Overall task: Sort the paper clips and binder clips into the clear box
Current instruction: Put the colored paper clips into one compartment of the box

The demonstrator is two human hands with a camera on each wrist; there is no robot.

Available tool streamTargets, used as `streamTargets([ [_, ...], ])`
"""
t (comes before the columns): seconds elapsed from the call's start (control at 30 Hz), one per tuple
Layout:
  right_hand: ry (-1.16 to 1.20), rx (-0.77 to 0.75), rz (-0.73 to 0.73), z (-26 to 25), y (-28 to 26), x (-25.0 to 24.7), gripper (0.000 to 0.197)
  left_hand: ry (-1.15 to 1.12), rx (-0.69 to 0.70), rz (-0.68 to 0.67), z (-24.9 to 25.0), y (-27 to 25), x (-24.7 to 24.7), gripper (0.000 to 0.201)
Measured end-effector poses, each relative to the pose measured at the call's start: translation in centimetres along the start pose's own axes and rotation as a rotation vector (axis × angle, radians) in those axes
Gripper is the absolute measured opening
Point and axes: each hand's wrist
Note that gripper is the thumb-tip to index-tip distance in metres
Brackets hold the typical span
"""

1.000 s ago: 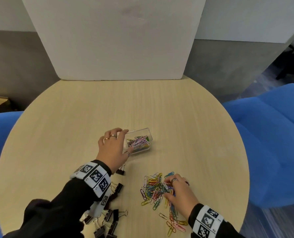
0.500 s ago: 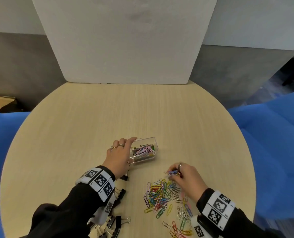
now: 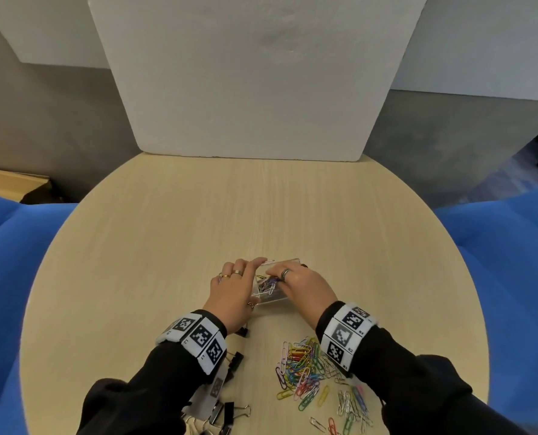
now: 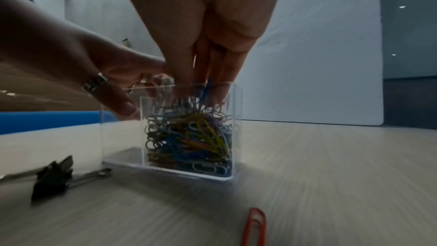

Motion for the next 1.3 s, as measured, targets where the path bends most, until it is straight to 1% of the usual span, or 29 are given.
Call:
streamTargets([
  [0.07,-0.014,-0.001,0.025,0.2,-0.1,-0.2,0.029,-0.003,0.005,0.003,0.0,0.0,0.0,0.074],
  [0.13,-0.080,-0.038,0.116,0.3,-0.4,-1.0,0.025,-0.001,0.009,0.009,0.0,0.0,0.1,0.073],
  [0.2,-0.197,-0.096,0.227,0.7,-0.7,-1.5,0.021,-0.003,0.006,0.012,-0.1,0.0,0.1,0.074],
  [0.23,-0.254,-0.116,0.242,1.1,-0.7,-1.5,0.022,-0.005,0.004,0.011,-0.1,0.0,0.1,0.074],
  [0.27,-0.329,-0.119,0.225,1.6,-0.8,-1.3,0.029,-0.005,0.003,0.011,0.0,0.0,0.1,0.074],
  [0.33,-0.491,-0.081,0.130,2.2,-1.0,-0.5,0.046,-0.002,0.003,0.010,0.0,0.0,0.1,0.075],
  [0.4,-0.597,-0.081,0.061,2.4,-1.4,0.1,0.047,-0.002,0.003,0.006,0.0,0.0,0.1,0.075],
  [0.43,-0.622,-0.084,0.057,2.4,-1.5,0.3,0.046,-0.001,0.003,0.004,0.0,0.0,0.1,0.076],
  [0.53,-0.646,-0.073,0.136,2.4,-1.4,-0.2,0.033,-0.006,-0.001,0.002,0.1,-0.1,0.0,0.076],
  [0.57,-0.639,-0.081,0.172,2.4,-1.3,-0.3,0.031,-0.004,0.000,0.003,0.1,-0.1,0.0,0.076],
  [0.6,-0.621,-0.103,0.198,2.3,-1.2,-0.2,0.034,0.000,0.001,0.004,0.1,-0.1,0.1,0.076],
  [0.67,-0.598,-0.164,0.187,1.6,-1.0,0.3,0.043,0.006,0.000,0.005,0.1,-0.1,0.0,0.076],
  [0.73,-0.616,-0.191,0.149,1.1,-0.8,0.9,0.042,0.004,-0.005,0.006,0.1,-0.1,0.0,0.076],
  [0.83,-0.654,-0.151,0.138,1.1,-0.7,1.1,0.033,0.006,-0.003,0.005,0.2,-0.2,-0.1,0.076],
  [0.93,-0.616,-0.123,0.184,1.8,-1.1,0.3,0.037,0.010,0.000,0.009,0.2,-0.1,0.0,0.077],
  [1.03,-0.581,-0.107,0.240,2.5,-1.7,-0.6,0.026,0.006,-0.002,0.021,0.1,-0.1,0.1,0.077],
  [1.1,-0.602,-0.114,0.184,2.9,-2.2,-0.6,0.024,0.008,-0.004,0.019,0.1,-0.1,0.1,0.077],
  [1.17,-0.589,-0.102,0.126,3.2,-2.4,-0.1,0.027,0.017,-0.006,0.017,0.1,-0.1,0.1,0.077],
  [1.23,-0.524,-0.076,0.128,3.3,-2.3,0.2,0.026,0.016,-0.008,0.020,0.1,-0.1,0.1,0.077],
  [1.3,-0.487,-0.061,0.171,3.1,-2.0,0.0,0.023,0.020,-0.007,0.016,0.2,-0.2,0.0,0.077],
])
Point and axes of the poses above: each hand's wrist, its own y-axis towards the middle knuckle, its own x-axis out of the palm, z = x × y, and after that the axes turned 4 degrees about -z, right-handed
